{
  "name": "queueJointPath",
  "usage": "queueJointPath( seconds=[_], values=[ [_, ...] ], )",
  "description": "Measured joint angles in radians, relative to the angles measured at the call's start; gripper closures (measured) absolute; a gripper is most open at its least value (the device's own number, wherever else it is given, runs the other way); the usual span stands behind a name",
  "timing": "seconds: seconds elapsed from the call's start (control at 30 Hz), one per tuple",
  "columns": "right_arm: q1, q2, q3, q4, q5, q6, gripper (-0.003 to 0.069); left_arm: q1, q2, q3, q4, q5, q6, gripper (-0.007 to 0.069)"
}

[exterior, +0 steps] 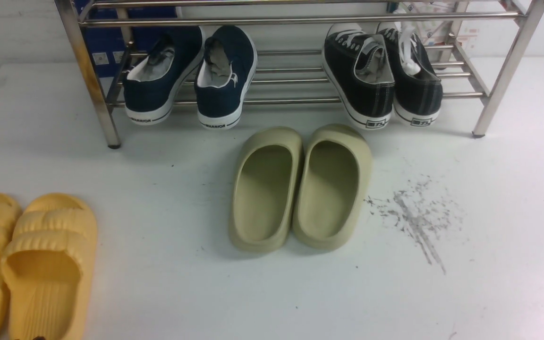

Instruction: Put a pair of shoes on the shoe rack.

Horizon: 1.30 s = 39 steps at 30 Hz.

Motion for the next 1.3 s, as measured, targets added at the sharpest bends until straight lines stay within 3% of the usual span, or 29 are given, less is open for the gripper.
queueJointPath(
  seconds=[1.3],
  values=[
    [0.0, 0.0, 0.001, 0.002, 0.0, 0.002, 0.0572, 0.0, 0.0, 0.0, 0.0, 0.0, 0.0, 0.0386]
  ],
)
